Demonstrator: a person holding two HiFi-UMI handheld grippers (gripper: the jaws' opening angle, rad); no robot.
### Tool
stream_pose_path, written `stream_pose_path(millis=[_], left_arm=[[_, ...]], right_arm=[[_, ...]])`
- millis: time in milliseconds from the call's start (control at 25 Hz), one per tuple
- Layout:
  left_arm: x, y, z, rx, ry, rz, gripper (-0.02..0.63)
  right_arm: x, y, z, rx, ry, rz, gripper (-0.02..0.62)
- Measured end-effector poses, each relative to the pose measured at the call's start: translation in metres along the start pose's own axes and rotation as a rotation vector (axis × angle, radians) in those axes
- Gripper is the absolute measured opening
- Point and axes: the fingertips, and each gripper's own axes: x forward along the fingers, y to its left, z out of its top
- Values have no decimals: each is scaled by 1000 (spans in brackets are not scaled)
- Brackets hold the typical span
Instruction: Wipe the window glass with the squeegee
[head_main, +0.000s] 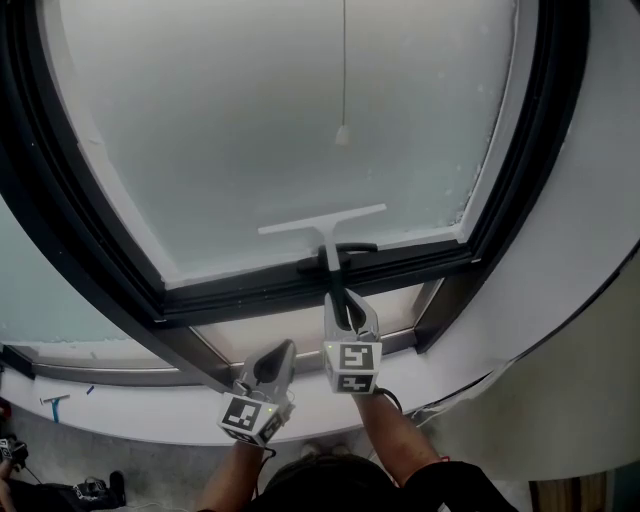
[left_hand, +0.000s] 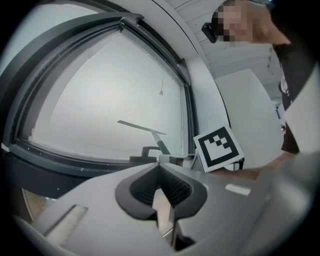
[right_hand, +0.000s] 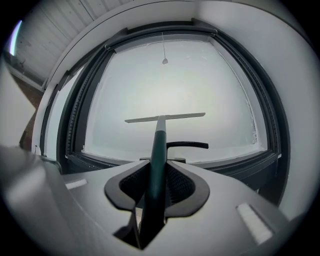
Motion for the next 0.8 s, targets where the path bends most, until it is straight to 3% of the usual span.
stream_pose_path(millis=[520,800], left_arm=[[-14,-9,-7,22,3,73,-3],[-16,6,-7,30,-2,45,-2]], right_arm=[[-4,-3,-29,-31,48,26,95],[-8,2,-32,-38,26,-16,95]])
